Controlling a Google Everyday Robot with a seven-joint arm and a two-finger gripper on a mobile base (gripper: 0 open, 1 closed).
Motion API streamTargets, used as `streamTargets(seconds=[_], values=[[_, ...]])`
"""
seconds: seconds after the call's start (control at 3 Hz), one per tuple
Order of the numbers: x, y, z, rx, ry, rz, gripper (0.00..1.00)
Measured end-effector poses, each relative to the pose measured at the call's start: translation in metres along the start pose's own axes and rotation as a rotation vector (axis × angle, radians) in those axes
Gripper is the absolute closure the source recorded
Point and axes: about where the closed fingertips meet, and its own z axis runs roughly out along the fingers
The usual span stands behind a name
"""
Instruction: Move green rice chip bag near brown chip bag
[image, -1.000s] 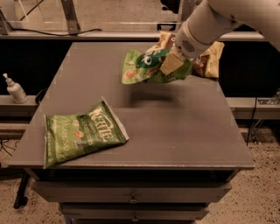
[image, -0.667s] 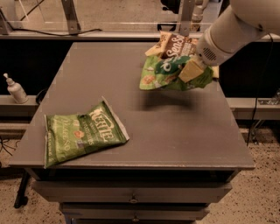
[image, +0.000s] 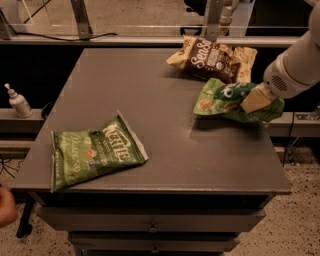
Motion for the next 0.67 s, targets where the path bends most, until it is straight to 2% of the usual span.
streamTargets(seconds=[0.33,0.67], values=[[0.0245,-0.0178,-0.0022,0.038,0.018,0.087,1.00],[0.0246,-0.0249,0.0013,0.050,0.014,0.132,0.84]])
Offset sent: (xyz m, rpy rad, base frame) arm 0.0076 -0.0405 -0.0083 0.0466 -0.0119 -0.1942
